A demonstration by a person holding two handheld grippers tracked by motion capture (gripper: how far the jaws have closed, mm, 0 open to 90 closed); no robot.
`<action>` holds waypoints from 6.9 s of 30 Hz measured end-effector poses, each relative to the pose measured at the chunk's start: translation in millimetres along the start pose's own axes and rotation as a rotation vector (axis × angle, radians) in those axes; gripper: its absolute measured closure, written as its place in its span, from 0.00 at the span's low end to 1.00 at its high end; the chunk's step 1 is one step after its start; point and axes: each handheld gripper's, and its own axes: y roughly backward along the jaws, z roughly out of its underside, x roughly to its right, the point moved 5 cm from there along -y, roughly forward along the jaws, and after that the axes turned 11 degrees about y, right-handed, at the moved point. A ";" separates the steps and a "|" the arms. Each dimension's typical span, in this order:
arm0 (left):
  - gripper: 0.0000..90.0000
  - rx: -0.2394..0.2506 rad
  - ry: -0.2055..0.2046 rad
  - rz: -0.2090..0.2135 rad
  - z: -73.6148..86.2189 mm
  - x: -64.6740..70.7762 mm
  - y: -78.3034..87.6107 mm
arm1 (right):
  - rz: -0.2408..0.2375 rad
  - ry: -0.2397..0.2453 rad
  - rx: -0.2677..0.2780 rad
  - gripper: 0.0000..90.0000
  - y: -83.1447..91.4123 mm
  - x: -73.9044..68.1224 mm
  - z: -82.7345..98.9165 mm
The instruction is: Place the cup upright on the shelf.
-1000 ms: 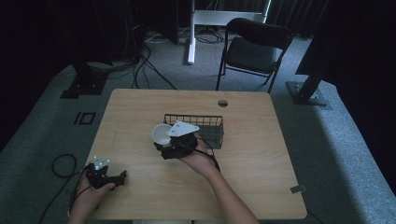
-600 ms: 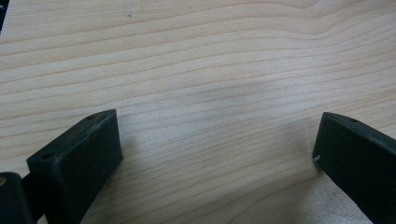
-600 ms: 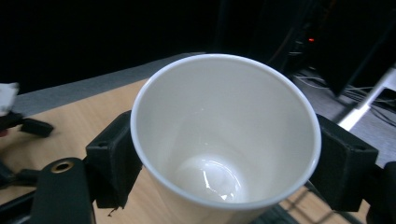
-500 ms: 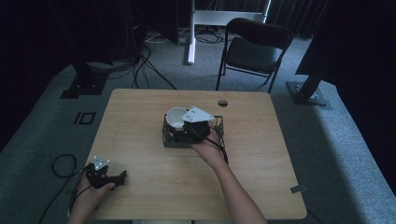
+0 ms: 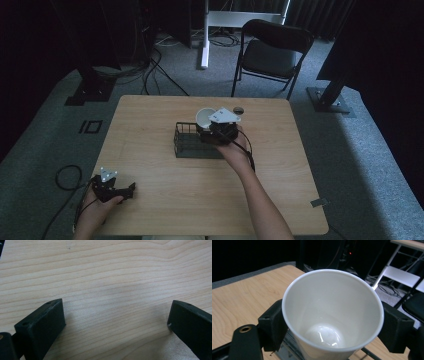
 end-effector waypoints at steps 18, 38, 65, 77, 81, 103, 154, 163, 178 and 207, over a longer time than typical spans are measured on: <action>0.02 -0.002 -0.003 0.000 0.0 -0.2 0.1 | 0.046 -0.070 -0.101 0.22 -14.9 22.1 45.2; 0.02 -0.002 -0.002 0.000 0.1 -0.1 0.1 | 0.042 -0.125 -0.164 0.22 -29.6 22.6 68.7; 0.02 -0.002 -0.002 0.000 0.0 -0.2 0.1 | 0.009 -0.147 -0.132 0.14 -16.4 28.3 62.4; 0.02 -0.001 -0.002 0.000 0.0 -0.2 0.1 | 0.001 -0.157 -0.135 0.14 -4.9 30.5 71.0; 0.02 -0.001 -0.002 0.000 0.0 -0.1 0.1 | 0.001 -0.149 -0.140 0.14 -1.5 29.4 74.3; 0.02 -0.001 -0.002 0.001 0.0 -0.2 0.1 | 0.018 -0.176 -0.136 0.15 24.6 28.5 100.6; 0.02 -0.001 -0.004 -0.001 0.1 -0.3 0.1 | 0.150 -0.283 -0.219 0.16 100.0 52.0 223.3; 0.02 -0.001 -0.004 -0.001 0.1 -0.3 0.1 | 0.163 -0.290 -0.255 0.16 109.8 55.8 240.6; 0.02 -0.001 -0.004 0.000 0.1 -0.3 0.1 | 0.219 -0.338 -0.295 0.16 130.9 62.2 270.7; 0.02 0.000 -0.004 -0.001 0.1 -0.2 0.1 | 0.159 -0.341 -0.405 0.14 154.4 48.7 291.9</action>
